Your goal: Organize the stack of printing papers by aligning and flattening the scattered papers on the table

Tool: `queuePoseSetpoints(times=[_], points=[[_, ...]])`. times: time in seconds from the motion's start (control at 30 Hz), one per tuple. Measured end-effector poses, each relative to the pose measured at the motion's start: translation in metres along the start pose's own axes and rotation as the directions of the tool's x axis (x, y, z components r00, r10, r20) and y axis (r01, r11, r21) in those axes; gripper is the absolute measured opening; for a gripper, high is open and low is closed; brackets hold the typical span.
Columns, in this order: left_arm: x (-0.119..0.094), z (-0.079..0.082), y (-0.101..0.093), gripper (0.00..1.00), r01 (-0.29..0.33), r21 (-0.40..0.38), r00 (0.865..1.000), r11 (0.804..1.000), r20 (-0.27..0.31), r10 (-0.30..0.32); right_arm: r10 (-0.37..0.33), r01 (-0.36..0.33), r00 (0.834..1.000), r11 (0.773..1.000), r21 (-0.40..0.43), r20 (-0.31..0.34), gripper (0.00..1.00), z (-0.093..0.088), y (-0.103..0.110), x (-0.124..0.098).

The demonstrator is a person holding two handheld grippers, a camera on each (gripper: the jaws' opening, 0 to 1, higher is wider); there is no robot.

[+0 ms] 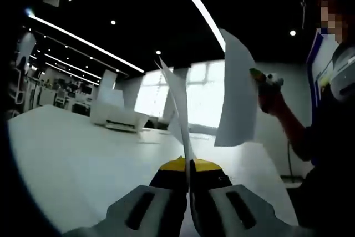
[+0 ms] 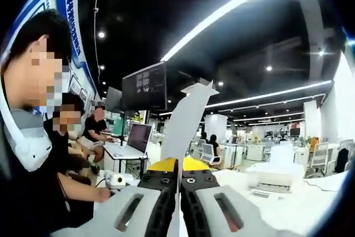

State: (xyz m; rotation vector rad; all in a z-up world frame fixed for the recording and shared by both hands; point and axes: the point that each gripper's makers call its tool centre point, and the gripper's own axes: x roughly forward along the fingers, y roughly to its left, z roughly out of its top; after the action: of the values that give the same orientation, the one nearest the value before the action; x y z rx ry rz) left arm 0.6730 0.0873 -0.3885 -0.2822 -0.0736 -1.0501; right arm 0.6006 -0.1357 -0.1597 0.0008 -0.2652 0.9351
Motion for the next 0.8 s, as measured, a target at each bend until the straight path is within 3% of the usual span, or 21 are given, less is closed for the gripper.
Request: queuePoseSetpoints(times=[0.37,0.8], points=[[0.000,0.000,0.001,0.06,-0.002,0.000,1.000,1.000,-0.001,0.002,0.057,-0.058,0.998,0.996,0.073,0.004,0.00,-0.006,0.016,0.001],[0.001,0.000,0.000,0.06,0.000,-0.002,1.000,1.000,0.001,0.000,0.132,-0.129,0.991,0.987,0.094,-0.027,0.00,-0.015,0.039,0.001]])
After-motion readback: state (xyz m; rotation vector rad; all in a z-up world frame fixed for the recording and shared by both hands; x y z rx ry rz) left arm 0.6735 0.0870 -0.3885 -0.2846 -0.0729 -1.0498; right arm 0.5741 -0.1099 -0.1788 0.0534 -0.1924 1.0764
